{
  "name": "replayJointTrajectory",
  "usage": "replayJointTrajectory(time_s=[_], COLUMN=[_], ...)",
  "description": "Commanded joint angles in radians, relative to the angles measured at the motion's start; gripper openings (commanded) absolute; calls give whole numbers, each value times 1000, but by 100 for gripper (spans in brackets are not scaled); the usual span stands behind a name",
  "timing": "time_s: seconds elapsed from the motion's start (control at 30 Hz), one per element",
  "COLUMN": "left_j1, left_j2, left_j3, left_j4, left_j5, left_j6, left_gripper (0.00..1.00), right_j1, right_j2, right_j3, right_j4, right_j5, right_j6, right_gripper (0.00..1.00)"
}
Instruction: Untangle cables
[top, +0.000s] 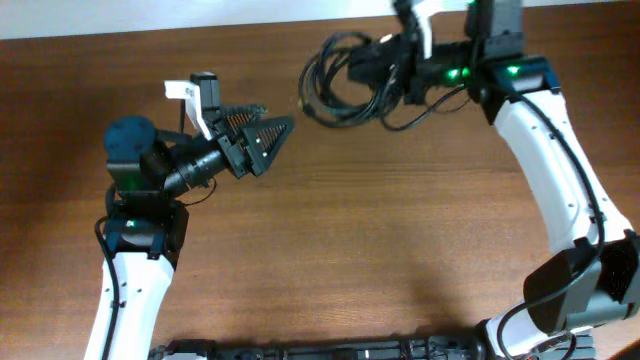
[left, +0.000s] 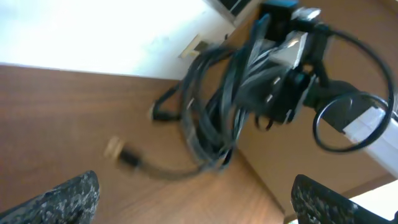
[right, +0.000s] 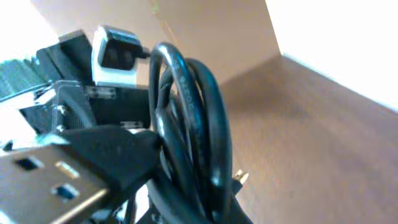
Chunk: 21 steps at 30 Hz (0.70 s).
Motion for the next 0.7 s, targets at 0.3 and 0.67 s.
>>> replayJointTrajectory(time_s=[0.3,0.67], left_j1=[1,0], left_j2=[-2,-2], left_j3=[10,10], left_j4=[6,100], left_j5=[13,-61], left_j6=[51,55], left_gripper=[90,84], right_j1=[-5,57], right_j2=[-12,-12], right_j3=[21,21], right_j4=[531,531], right_j5=[-82,-82], right_j6=[723,721], right_gripper=[4,4])
